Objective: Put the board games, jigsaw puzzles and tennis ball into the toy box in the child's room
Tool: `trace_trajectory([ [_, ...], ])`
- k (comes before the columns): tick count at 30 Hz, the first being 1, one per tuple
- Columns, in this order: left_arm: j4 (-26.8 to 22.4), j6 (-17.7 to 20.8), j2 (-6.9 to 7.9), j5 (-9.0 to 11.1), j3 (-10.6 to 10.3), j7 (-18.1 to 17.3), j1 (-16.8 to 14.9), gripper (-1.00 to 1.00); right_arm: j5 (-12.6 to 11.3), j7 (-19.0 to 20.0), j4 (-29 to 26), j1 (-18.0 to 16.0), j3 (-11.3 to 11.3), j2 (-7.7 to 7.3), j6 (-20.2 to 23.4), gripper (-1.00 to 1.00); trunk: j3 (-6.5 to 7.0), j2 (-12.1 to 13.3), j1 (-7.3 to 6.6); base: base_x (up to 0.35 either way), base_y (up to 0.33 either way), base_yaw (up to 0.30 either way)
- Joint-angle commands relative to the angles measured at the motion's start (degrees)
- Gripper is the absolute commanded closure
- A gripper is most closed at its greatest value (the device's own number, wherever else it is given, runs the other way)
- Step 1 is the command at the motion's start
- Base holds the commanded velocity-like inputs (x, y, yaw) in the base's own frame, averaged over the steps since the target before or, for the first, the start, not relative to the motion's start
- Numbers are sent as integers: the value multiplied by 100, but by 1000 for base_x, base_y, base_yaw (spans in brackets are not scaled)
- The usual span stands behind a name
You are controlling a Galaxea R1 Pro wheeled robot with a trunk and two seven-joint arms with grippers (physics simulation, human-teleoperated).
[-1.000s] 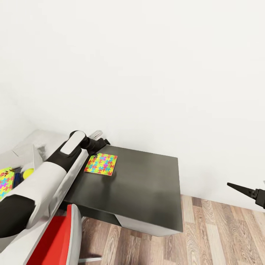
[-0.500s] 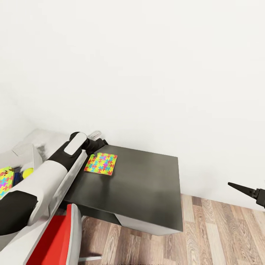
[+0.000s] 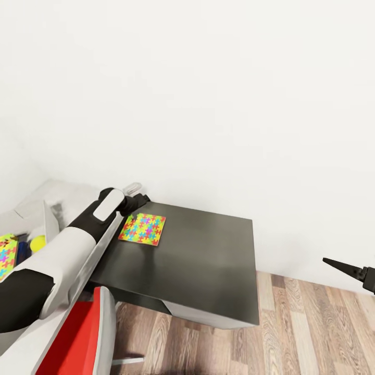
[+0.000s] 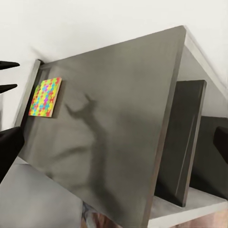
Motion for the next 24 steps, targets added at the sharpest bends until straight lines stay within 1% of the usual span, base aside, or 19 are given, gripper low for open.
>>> trace_trajectory([
  [1,6,-54,8,39,-38,27,-6,-100,22,34,-1,-5,-5,-1,20,-100,-16,-7,1,0,0,0],
  [11,59,-259,13,-24,-51,-46,1,-100,22,35,-1,-5,-6,-5,20,-100,-108,-7,1,0,0,0],
  [19,76,-330,22,-40,-55,-68,2,-100,22,41,-1,-5,-13,-8,20,-100,-182,-7,1,0,0,0],
  [24,80,-350,37,-46,-57,-143,3,-100,22,42,-1,-3,-25,-9,20,-100,-229,-7,1,0,0,0],
])
